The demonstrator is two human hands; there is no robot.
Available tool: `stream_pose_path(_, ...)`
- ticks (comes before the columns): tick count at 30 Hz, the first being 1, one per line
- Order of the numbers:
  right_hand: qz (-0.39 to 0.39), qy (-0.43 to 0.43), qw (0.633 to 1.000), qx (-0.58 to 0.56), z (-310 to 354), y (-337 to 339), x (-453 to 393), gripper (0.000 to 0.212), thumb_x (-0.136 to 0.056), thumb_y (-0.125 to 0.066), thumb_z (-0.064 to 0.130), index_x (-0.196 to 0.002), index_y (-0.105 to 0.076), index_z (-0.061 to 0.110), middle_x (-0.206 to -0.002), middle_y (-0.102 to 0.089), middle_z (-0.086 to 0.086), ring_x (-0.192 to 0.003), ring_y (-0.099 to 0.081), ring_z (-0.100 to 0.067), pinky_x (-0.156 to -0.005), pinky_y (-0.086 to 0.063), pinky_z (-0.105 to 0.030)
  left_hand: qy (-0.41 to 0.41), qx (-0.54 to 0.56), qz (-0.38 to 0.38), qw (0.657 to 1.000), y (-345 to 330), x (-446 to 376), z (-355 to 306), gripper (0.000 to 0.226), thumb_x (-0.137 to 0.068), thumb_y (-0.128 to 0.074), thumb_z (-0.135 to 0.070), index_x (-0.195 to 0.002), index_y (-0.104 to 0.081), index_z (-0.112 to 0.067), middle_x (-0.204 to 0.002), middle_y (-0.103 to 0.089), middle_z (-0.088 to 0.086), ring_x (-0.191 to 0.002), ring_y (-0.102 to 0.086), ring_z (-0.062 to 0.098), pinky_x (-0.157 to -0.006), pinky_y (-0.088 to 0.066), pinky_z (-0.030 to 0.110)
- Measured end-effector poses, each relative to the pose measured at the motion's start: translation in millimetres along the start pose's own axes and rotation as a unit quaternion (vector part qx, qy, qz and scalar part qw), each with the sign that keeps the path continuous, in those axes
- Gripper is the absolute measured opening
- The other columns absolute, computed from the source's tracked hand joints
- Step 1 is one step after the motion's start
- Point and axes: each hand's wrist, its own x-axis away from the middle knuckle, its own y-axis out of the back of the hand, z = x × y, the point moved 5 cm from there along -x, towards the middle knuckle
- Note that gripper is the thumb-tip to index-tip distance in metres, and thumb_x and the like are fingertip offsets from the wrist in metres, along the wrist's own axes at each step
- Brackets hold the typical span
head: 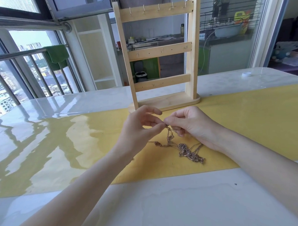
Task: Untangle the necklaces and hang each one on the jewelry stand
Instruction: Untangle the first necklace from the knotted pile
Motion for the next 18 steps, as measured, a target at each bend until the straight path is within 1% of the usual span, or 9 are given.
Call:
stream_pose_path(2, 0.001, 0.002, 1.0, -0.002, -0.1, -0.2, -0.3, 0.017, -0.088, -0.064, 0.013, -0.083, -0.067, -0.002, -0.055, -0.042, -0.002, -0.048, -0.037, -0.01, -0.048, -0.036, -0.017, -0.022, -0.038, -0.01, 0.999, 0.0, 0.9, -2.5, 0.027, -0.078, -0.074, -0.007, -0.091, -0.059, -0.026, -0.072, -0.066, -0.008, -0.065, -0.06, 0.002, -0.063, -0.05, 0.019)
stream_pose_path(4, -0.002, 0.002, 1.0, 0.004, -0.8, -0.2, -0.9, 0.018, -0.088, -0.065, 0.015, -0.084, -0.068, -0.002, -0.055, -0.042, -0.004, -0.049, -0.036, -0.012, -0.049, -0.036, -0.018, -0.033, -0.061, -0.014, 0.997, -1.4, 2.0, -3.5, 0.029, -0.078, -0.075, -0.009, -0.091, -0.058, -0.028, -0.071, -0.066, -0.009, -0.065, -0.061, 0.002, -0.066, -0.051, 0.022)
stream_pose_path(8, 0.0, 0.006, 1.0, 0.03, -0.9, -0.8, -1.3, 0.019, -0.087, -0.066, 0.021, -0.076, -0.068, 0.006, -0.053, -0.042, -0.002, -0.05, -0.035, -0.013, -0.051, -0.036, -0.018, -0.027, -0.062, -0.008, 0.998, -2.2, 2.3, -1.5, 0.028, -0.079, -0.075, -0.009, -0.089, -0.056, -0.028, -0.07, -0.066, -0.01, -0.065, -0.061, 0.001, -0.061, -0.047, 0.015)
stream_pose_path(11, -0.001, 0.006, 0.999, 0.039, -0.8, 0.8, -1.4, 0.02, -0.087, -0.066, 0.024, -0.076, -0.067, 0.008, -0.053, -0.043, -0.002, -0.05, -0.036, -0.012, -0.052, -0.037, -0.017, 0.003, -0.016, 0.0, 1.0, -2.0, 0.9, 1.5, 0.027, -0.08, -0.073, -0.006, -0.091, -0.054, -0.023, -0.065, -0.065, -0.011, -0.064, -0.058, 0.002, -0.059, -0.044, 0.013)
stream_pose_path(13, 0.003, 0.011, 0.999, 0.04, -0.5, 1.2, -1.2, 0.022, -0.088, -0.065, 0.025, -0.079, -0.067, 0.005, -0.052, -0.043, 0.0, -0.049, -0.037, -0.012, -0.052, -0.036, -0.016, 0.043, 0.05, 0.028, 0.997, -4.0, 1.3, 3.8, 0.023, -0.083, -0.069, -0.003, -0.094, -0.053, -0.016, -0.067, -0.064, -0.009, -0.064, -0.056, 0.005, -0.059, -0.044, 0.014)
stream_pose_path(16, 0.018, 0.013, 0.999, 0.03, 0.4, 0.4, -0.8, 0.026, -0.084, -0.067, 0.029, -0.082, -0.066, 0.004, -0.057, -0.044, -0.002, -0.052, -0.038, -0.011, -0.054, -0.037, -0.016, 0.13, 0.171, 0.08, 0.973, -9.6, 3.8, 8.1, 0.014, -0.089, -0.06, -0.002, -0.095, -0.054, -0.012, -0.069, -0.061, -0.004, -0.06, -0.052, 0.007, -0.06, -0.047, 0.017)
stream_pose_path(17, 0.025, 0.01, 0.999, 0.019, 0.3, 0.4, -0.9, 0.028, -0.08, -0.068, 0.032, -0.08, -0.066, 0.004, -0.06, -0.044, -0.004, -0.054, -0.039, -0.011, -0.055, -0.038, -0.017, 0.145, 0.179, 0.088, 0.969, -10.9, 4.1, 9.1, 0.011, -0.09, -0.058, -0.001, -0.094, -0.056, -0.012, -0.068, -0.059, -0.004, -0.059, -0.05, 0.007, -0.061, -0.048, 0.019)
stream_pose_path(18, 0.032, 0.004, 0.999, 0.002, -0.3, 1.2, -1.1, 0.029, -0.077, -0.07, 0.034, -0.08, -0.066, 0.005, -0.063, -0.045, -0.005, -0.056, -0.041, -0.011, -0.057, -0.039, -0.018, 0.147, 0.154, 0.088, 0.973, -11.0, 3.7, 9.7, 0.011, -0.091, -0.055, -0.001, -0.092, -0.057, -0.011, -0.068, -0.057, -0.003, -0.059, -0.049, 0.007, -0.062, -0.05, 0.019)
